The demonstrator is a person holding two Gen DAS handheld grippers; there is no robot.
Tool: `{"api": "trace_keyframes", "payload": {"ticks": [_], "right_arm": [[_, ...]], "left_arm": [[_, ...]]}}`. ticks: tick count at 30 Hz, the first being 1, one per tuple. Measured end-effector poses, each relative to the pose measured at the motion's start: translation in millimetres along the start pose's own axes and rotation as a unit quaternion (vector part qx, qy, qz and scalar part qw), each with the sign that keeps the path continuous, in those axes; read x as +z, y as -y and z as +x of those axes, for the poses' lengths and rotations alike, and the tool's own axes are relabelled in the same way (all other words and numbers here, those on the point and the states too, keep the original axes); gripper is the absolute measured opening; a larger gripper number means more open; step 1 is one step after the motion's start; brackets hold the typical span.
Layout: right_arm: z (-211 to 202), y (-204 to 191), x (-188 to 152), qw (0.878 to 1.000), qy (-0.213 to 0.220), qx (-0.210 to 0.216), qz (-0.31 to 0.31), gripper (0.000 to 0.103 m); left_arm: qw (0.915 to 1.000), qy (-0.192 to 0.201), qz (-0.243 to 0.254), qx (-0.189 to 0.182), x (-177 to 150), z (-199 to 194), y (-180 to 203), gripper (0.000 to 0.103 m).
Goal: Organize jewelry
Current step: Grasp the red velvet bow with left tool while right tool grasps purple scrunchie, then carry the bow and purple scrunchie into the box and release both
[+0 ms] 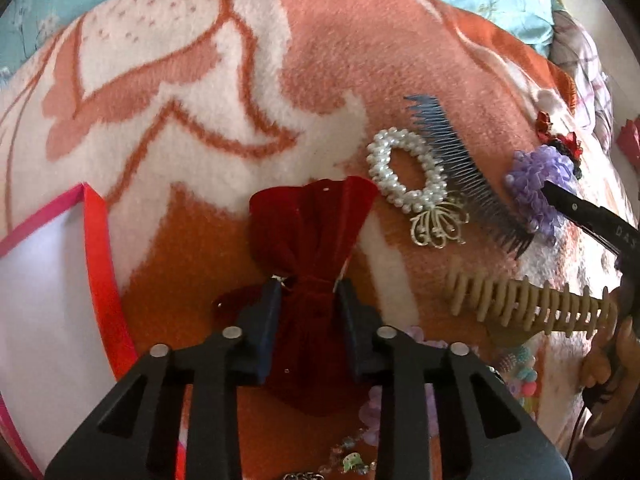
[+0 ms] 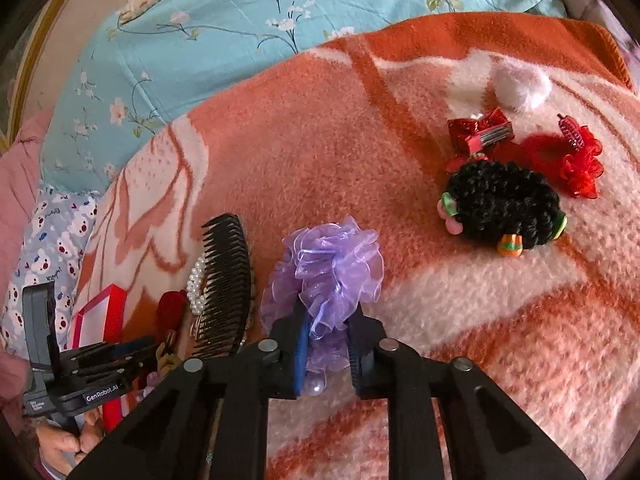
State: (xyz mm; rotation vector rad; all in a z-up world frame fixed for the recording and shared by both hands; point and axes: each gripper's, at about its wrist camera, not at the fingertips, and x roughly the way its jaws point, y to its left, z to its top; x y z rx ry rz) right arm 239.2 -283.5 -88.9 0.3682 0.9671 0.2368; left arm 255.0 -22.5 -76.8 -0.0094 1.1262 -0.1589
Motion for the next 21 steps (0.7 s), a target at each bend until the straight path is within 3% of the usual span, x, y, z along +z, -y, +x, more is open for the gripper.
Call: {"api": "trace_keyframes", "payload": {"ticks": [2, 8, 21], "right_arm": [[-5.0, -0.6, 0.4, 1.000, 0.006, 0.001, 0.000, 0.012], [-24.6, -4.1, 3.0, 1.000, 0.026, 0.011, 0.005, 0.011], [-73.7, -37.5, 3.1, 0.996, 0.067, 0.050, -0.012, 0.010]], "left_arm": [[0.9999, 0.010, 0.000, -0.003, -0.7, -6.7, 0.1, 0.016], [0.9991, 0.034, -0.015, -0.019, 0.5, -30.7, -7.6, 0.009], [0.9946, 0.078, -0.058, -0.037, -20.0, -79.0, -34.2, 0.009]]}}
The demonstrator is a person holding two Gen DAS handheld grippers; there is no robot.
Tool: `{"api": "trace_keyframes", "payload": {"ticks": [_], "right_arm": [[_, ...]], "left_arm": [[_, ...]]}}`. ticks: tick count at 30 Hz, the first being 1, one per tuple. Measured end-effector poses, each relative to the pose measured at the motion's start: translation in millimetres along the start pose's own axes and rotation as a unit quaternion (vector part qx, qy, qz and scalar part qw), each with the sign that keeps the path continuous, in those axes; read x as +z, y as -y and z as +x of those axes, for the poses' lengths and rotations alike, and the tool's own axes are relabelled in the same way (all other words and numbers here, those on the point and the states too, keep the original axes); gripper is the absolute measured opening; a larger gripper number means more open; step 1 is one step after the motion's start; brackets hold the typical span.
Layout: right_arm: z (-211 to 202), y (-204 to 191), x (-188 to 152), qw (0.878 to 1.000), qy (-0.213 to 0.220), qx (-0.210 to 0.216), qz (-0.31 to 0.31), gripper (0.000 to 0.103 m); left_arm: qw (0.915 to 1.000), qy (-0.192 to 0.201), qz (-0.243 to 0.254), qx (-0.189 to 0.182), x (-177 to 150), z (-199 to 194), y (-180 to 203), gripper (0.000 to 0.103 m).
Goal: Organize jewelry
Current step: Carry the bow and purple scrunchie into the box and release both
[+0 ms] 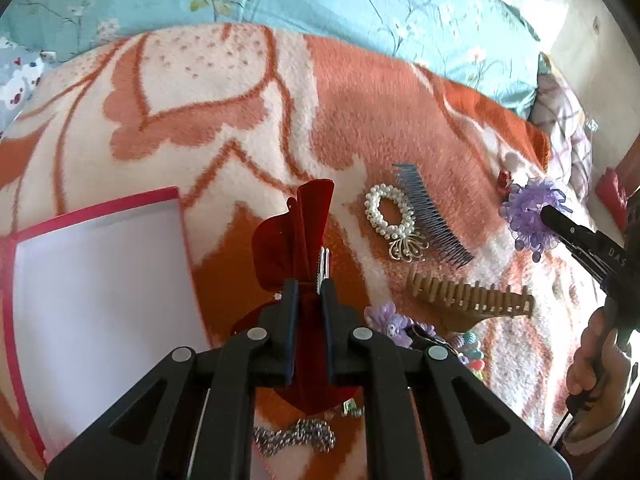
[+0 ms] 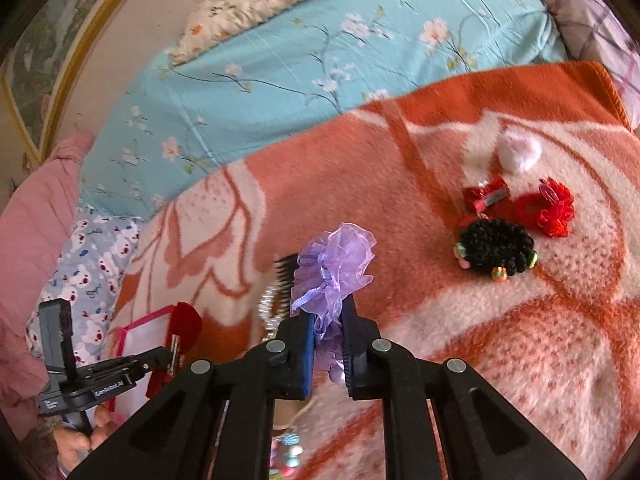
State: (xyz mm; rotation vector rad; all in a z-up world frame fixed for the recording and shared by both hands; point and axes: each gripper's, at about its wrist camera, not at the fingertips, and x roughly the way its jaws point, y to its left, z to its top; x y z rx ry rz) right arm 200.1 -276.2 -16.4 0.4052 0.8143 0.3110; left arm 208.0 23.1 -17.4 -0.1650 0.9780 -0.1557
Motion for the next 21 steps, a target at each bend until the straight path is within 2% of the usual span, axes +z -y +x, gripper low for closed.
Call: {"api": "trace_keyframes", "payload": {"ticks": [9, 21], "right_arm": [[-8.3, -43.4, -7.5, 0.999, -0.002, 0.036, -0.022, 0.010], [21.7, -117.9, -38.9, 0.993, -0.046, 0.095, -0.057, 0.010]], "left_arm": [[0.9991, 0.038, -0.020, 0.008, -10.4, -46.6, -24.9, 0.009], [0.9943, 0.065, -0.071, 0.046, -32.7, -87.1, -86.5, 0.009]]}}
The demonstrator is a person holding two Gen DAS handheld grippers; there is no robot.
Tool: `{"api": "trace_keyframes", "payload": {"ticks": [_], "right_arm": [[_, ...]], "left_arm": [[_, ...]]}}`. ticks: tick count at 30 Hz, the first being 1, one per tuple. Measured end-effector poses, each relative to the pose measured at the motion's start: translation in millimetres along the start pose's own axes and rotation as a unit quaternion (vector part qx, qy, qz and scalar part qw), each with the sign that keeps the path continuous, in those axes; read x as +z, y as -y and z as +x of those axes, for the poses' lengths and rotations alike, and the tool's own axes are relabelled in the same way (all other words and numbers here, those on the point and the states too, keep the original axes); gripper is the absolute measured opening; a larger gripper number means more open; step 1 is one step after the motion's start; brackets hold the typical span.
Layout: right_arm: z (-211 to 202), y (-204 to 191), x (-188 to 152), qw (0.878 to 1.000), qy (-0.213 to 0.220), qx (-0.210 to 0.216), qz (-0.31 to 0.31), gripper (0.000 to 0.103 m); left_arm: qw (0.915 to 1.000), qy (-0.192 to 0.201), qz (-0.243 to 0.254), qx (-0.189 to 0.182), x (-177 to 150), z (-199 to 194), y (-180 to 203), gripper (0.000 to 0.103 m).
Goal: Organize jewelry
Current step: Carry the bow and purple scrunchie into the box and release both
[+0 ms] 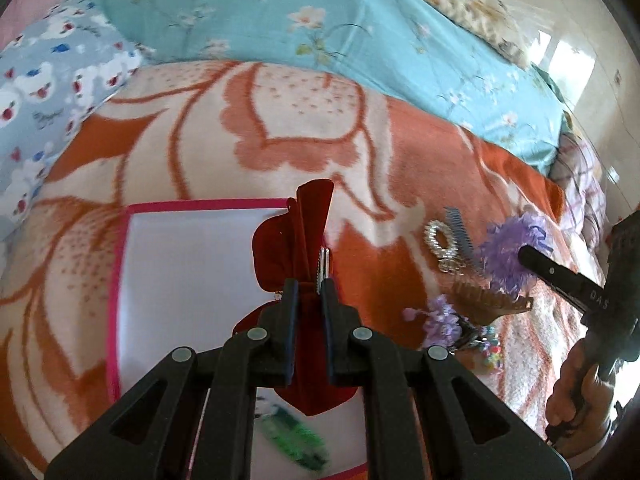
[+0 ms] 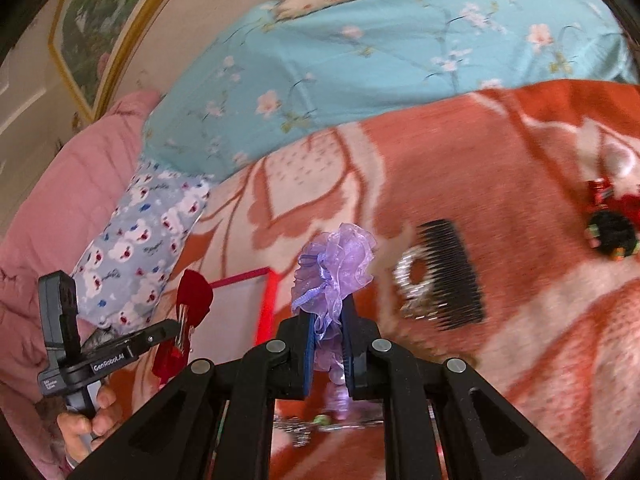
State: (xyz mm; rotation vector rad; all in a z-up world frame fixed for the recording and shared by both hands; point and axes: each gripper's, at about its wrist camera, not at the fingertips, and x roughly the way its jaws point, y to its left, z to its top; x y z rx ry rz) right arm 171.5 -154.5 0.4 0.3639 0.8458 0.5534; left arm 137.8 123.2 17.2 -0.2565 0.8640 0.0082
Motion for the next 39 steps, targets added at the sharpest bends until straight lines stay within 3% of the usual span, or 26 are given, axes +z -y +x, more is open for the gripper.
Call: {"api": "trace_keyframes", "payload": {"ticks": [13, 19, 29, 39], "right_arm": [[73.0, -70.1, -12.8, 0.996, -0.048, 0.067, -0.019, 0.010], [122.7, -94.0, -13.5, 0.993, -0.075, 0.088, -0.026, 0.010], [196.1, -101.1, -20.6, 0.989, -0.126, 0.068, -0.032, 0.011], [215.7, -98.6, -18.1, 0.988, -0.141, 0.057, -0.037, 0.015]], "left_arm": [[0.9985, 0.004, -0.040, 0.036, -0.3, -0.8, -57.1, 0.009], [0.9960, -0.007, -0.023, 0.086, 8.1, 22.6, -68.3, 0.009], [0.9891, -0.031, 0.009, 0.144, 15.1, 69.8, -72.8, 0.009], [0.9893, -0.048, 0.003, 0.138, 11.1, 89.7, -77.2, 0.007]]}}
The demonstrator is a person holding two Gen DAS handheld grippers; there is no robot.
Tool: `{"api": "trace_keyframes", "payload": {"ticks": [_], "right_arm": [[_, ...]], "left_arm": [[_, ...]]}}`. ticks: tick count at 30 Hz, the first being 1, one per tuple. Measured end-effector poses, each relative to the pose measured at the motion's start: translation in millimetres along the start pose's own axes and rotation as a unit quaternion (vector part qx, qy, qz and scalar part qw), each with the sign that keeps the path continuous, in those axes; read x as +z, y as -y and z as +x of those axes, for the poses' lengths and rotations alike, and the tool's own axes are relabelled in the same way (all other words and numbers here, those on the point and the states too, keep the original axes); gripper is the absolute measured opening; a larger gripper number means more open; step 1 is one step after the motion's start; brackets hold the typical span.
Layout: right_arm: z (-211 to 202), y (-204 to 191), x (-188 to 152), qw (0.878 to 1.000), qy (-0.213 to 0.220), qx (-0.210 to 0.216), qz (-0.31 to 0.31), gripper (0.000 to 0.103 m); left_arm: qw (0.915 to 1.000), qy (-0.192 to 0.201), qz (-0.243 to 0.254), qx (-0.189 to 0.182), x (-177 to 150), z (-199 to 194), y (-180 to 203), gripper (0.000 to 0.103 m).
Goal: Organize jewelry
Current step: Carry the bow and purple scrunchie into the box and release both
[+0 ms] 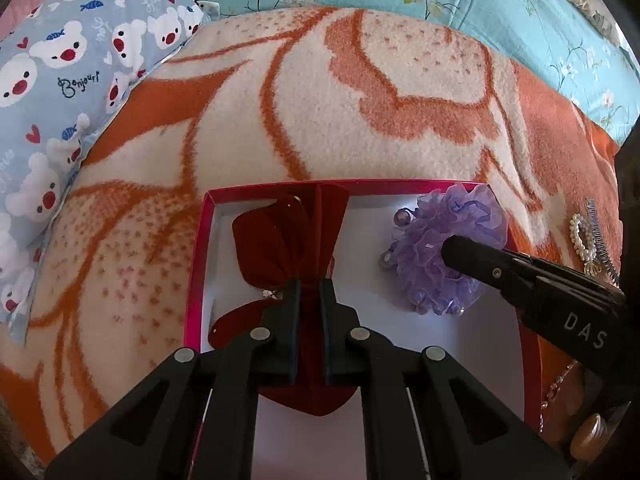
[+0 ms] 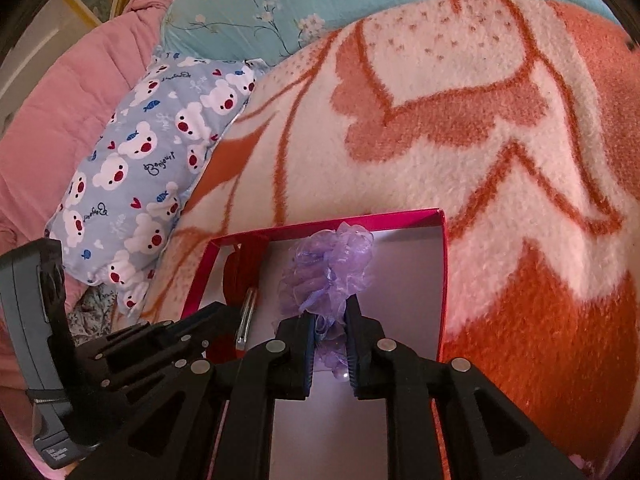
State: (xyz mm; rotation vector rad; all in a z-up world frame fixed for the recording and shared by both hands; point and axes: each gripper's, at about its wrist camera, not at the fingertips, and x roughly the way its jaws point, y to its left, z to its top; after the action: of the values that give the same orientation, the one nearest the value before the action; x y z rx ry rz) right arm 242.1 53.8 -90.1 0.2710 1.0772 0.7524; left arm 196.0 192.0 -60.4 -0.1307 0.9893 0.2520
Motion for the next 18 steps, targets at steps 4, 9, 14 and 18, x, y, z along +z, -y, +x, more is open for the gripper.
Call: {"api": "trace_keyframes", "payload": {"ticks": [4, 9, 14, 18], "right_arm": [[2.2, 2.2, 0.9, 1.000, -0.007, 0.001, 0.004, 0.017], [-3.6, 1.6, 0.5, 1.000, -0.004, 0.004, 0.005, 0.026], [-18.8, 0.0, -1.2, 1.000, 0.007, 0.009, 0.008, 0.039], [-31.1, -2.3, -2.8, 1.000, 0.015, 0.010, 0.009, 0.042]], "left_arm": [[1.0000, -0.001, 0.000, -0.001, -0.7, 0.1, -0.6, 0.007], [1.0000, -0.005, -0.002, -0.006, -0.6, -1.3, -2.7, 0.010], [0.9999, -0.001, -0.011, -0.004, -3.6, -11.3, -7.6, 0.037], [0.9998, 0.003, -0.017, -0.004, -5.8, -19.4, -10.2, 0.040]]}}
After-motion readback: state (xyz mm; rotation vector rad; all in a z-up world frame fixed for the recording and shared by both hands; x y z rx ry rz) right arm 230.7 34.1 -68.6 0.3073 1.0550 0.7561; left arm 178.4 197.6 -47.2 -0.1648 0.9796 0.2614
